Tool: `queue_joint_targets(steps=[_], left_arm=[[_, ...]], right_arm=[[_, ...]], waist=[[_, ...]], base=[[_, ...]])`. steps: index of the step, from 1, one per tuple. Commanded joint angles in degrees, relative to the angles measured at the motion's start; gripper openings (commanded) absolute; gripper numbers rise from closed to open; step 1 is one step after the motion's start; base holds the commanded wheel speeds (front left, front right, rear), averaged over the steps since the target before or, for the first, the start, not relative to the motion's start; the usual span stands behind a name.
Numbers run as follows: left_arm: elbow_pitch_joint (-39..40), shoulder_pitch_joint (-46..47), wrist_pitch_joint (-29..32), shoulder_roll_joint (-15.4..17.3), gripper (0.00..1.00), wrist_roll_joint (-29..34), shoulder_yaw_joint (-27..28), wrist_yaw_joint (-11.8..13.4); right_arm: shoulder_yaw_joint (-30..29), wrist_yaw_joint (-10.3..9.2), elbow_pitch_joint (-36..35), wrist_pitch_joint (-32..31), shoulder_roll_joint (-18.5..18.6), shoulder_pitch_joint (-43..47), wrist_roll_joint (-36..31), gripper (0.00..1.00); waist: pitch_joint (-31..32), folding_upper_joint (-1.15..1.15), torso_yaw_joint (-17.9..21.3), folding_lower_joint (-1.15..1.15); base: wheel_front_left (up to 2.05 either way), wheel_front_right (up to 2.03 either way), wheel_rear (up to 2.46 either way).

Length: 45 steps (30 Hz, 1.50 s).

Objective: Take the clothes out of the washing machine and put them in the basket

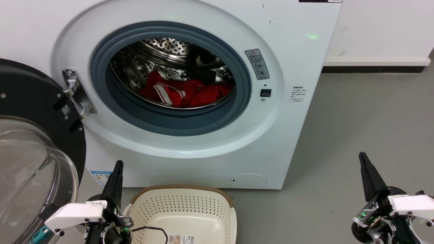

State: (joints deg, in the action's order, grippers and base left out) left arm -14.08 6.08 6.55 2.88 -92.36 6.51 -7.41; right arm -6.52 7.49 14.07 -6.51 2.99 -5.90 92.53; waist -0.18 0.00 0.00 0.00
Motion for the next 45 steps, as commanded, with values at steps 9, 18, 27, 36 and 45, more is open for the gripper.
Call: queue_joint_targets(steps=[9, 18, 27, 36, 45], left_arm=[[0.04, 0.36, 0.08, -0.03, 0.00, -0.08, 0.10, -0.21], [0.04, 0.36, 0.08, -0.03, 0.00, -0.08, 0.10, -0.21], [0.03, 0.36, 0.08, -0.03, 0.00, -0.08, 0.10, -0.21], [-0.29, -0.08, -1.69, -0.07, 1.00, 0.99, -1.98, 0.01], [2.94, 0.67, -5.27, -0.04, 1.00, 11.80, -3.36, -0.01]], right_arm=[[0.04, 0.00, 0.07, 0.02, -0.21, -0.78, -0.32, 0.00], [0.04, 0.00, 0.07, 0.02, -0.21, -0.78, -0.32, 0.00], [0.04, 0.00, 0.07, 0.02, -0.21, -0.78, -0.33, 0.00], [0.69, 0.00, -0.63, 1.74, -0.03, 1.04, -0.84, 1.00], [1.60, 0.00, -4.08, 5.25, -0.04, 1.94, -10.03, 1.00]], waist=[[0.00, 0.00, 0.00, 0.00], [0.00, 0.00, 0.00, 0.00], [0.00, 0.00, 0.00, 0.00], [-0.03, 0.00, 0.10, 0.00], [-0.06, 0.00, 0.09, 0.00]], base=[[0.00, 0.00, 0.00], [0.00, 0.00, 0.00], [0.00, 0.00, 0.00], [0.00, 0.00, 0.00], [0.00, 0.00, 0.00]])
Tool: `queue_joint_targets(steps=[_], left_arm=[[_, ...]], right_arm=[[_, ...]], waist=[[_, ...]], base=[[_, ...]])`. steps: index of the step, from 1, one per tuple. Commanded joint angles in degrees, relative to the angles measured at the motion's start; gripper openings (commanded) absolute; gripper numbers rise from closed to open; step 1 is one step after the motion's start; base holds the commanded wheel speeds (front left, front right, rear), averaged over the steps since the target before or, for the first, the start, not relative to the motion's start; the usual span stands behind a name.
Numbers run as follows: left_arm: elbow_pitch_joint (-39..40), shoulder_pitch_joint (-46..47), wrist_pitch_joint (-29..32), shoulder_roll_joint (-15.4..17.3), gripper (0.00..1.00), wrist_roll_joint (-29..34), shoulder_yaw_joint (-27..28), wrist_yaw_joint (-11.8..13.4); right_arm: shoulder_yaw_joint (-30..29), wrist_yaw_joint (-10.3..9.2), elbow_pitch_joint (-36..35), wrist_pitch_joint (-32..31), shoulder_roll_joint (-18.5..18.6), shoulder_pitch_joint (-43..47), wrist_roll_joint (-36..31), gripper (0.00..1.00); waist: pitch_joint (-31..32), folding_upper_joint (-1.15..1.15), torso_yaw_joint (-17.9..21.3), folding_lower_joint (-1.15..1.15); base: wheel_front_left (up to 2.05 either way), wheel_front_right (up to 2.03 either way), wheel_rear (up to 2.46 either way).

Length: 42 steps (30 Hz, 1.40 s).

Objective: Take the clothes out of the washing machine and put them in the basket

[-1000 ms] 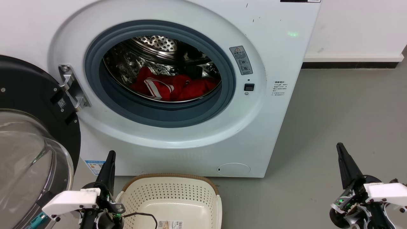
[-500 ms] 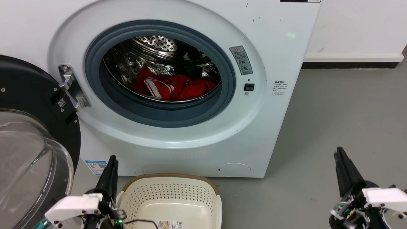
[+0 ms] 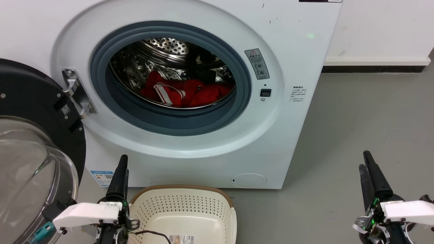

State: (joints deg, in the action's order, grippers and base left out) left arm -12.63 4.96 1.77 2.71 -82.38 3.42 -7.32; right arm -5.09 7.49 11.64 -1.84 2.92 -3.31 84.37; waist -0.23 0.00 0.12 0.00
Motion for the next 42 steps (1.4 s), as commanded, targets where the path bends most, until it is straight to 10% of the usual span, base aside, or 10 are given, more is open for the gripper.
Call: queue_joint_targets(steps=[1, 42], left_arm=[[1.80, 1.86, -0.74, 0.14, 1.00, 3.15, -0.36, -0.10], [5.09, 3.04, -8.82, 0.26, 1.00, 47.31, -5.31, 1.32]], right_arm=[[0.26, 0.00, -2.06, 0.83, 0.04, -0.61, -3.10, 1.00], [3.28, 0.00, -8.09, 8.69, 0.00, 2.62, -53.64, 1.00]], waist=[[0.00, 0.00, -0.05, 0.00], [0.10, 0.00, -0.89, 0.00]], base=[[0.00, 0.00, 0.00], [0.00, 0.00, 0.00]])
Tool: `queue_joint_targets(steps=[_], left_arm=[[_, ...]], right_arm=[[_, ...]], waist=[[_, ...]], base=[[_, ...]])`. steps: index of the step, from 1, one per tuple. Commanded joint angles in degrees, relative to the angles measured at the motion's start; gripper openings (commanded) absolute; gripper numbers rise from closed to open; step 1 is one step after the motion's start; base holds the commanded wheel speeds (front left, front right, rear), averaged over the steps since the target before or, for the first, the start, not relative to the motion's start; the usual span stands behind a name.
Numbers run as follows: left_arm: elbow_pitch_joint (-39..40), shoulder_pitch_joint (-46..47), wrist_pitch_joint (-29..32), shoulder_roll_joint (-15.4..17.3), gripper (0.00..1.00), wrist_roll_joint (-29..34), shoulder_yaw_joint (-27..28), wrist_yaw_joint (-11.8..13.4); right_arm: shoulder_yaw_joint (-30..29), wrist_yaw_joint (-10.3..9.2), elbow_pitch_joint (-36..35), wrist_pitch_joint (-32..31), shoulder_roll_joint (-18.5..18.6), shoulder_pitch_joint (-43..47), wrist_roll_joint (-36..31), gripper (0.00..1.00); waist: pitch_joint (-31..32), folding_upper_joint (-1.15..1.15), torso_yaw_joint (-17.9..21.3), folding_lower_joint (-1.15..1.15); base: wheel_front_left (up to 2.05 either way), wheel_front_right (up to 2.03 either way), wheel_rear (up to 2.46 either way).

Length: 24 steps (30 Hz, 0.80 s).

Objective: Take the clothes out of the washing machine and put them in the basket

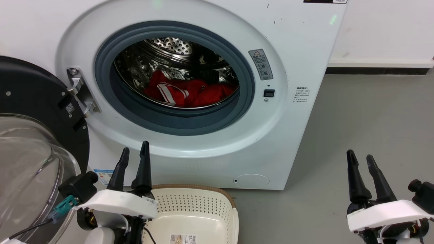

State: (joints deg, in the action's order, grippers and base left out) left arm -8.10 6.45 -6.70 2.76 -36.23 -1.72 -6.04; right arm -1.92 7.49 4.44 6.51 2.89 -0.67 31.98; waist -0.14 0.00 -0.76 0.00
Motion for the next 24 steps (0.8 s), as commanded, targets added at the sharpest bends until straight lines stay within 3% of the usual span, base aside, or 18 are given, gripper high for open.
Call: queue_joint_targets(steps=[1, 24], left_arm=[[0.49, 1.58, -0.52, 0.25, 1.00, 1.92, -0.28, 0.11], [-2.85, 2.18, -3.91, 1.75, 1.00, 16.86, -2.69, 2.18]], right_arm=[[0.15, 0.00, -0.86, 0.44, 0.02, 0.04, -2.06, 1.00], [1.19, 0.00, -1.12, 2.17, 0.00, 1.02, -18.10, 1.00]], waist=[[0.00, 0.00, -0.02, 0.00], [0.07, 0.00, -0.56, 0.00]], base=[[0.00, 0.00, 0.00], [0.00, 0.00, 0.00]])
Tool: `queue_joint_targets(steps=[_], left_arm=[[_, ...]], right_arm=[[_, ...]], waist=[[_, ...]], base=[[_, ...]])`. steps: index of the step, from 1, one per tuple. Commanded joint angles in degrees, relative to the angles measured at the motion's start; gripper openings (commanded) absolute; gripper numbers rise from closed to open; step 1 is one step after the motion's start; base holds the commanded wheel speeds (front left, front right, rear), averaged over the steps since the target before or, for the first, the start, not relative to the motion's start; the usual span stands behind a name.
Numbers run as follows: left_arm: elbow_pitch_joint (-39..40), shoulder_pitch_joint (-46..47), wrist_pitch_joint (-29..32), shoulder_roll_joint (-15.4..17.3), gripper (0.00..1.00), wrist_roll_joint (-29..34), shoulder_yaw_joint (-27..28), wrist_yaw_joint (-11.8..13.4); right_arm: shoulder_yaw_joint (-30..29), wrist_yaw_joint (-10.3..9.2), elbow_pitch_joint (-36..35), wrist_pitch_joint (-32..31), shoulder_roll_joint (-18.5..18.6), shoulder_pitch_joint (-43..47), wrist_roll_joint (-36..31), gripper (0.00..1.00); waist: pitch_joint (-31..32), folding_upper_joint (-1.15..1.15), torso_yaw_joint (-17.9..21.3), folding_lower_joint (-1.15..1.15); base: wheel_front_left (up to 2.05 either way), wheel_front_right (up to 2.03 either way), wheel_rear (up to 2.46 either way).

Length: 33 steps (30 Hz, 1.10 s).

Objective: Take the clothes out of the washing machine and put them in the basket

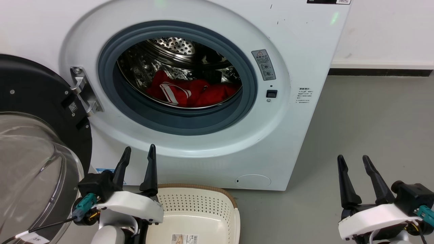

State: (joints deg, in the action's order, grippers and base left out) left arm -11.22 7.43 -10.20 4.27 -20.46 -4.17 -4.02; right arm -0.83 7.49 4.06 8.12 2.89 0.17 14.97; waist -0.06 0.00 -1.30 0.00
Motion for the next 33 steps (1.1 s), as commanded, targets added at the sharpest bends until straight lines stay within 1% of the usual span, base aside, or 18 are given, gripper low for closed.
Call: queue_joint_targets(steps=[1, 14, 33], left_arm=[[0.11, 1.21, -0.57, 0.28, 1.00, 1.66, -0.37, 0.28], [-0.88, 1.55, -2.23, 1.16, 1.00, 8.48, -1.65, 1.72], [-0.44, 0.64, -4.22, 1.05, 1.00, 14.79, -1.35, 3.12]], right_arm=[[0.06, 0.00, -0.71, 0.51, 0.00, 0.22, -1.71, 1.00], [0.09, -0.01, -0.37, 0.55, -0.01, 0.70, -8.32, 1.00], [0.48, -0.01, 0.38, 1.73, -0.03, 1.15, -14.98, 1.00]], waist=[[-0.01, 0.00, -0.05, 0.00], [0.00, 0.00, -0.32, 0.00], [0.04, 0.00, -0.30, 0.00]], base=[[0.00, 0.00, 0.00], [0.00, 0.00, 0.00], [0.00, 0.00, 0.00]])
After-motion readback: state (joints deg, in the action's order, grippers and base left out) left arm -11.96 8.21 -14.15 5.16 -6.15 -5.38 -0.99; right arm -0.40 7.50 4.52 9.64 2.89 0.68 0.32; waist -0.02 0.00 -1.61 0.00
